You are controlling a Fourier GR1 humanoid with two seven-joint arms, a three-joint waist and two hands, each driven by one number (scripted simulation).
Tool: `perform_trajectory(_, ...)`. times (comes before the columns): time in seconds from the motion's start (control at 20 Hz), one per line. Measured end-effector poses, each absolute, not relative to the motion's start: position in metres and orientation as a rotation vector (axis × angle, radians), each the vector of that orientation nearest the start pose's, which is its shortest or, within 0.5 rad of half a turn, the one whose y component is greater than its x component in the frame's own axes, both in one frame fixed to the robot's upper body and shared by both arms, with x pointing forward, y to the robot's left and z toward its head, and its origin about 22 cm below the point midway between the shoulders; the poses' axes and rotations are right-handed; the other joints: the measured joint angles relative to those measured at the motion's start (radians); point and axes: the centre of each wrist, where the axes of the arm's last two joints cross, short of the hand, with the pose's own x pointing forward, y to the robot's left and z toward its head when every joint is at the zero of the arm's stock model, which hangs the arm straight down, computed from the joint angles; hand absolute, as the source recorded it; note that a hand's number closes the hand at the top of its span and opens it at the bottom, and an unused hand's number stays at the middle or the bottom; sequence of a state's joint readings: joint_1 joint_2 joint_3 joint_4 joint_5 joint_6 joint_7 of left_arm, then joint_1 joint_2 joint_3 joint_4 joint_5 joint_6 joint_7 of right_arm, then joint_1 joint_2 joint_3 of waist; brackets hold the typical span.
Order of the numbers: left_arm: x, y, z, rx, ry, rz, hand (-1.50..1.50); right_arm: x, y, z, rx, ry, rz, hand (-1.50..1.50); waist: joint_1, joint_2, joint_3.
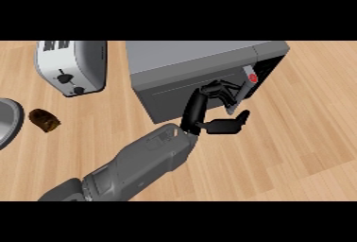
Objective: Pick up the milk, place it into the microwave and close the microwave
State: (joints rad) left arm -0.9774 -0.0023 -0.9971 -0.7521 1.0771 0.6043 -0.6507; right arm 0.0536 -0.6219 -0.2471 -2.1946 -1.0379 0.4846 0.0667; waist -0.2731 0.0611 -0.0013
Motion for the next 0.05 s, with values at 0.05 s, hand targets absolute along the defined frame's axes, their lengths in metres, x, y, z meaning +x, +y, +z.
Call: perform_trajectory(0.05,0.3325,-0.0071,0.0259,-0.306,-1.835,-0.201,-1.50,0.1845,-0.3249,0.2035,0.759,-2.043,0.490,-1.50,0.001,-0.001,0.000)
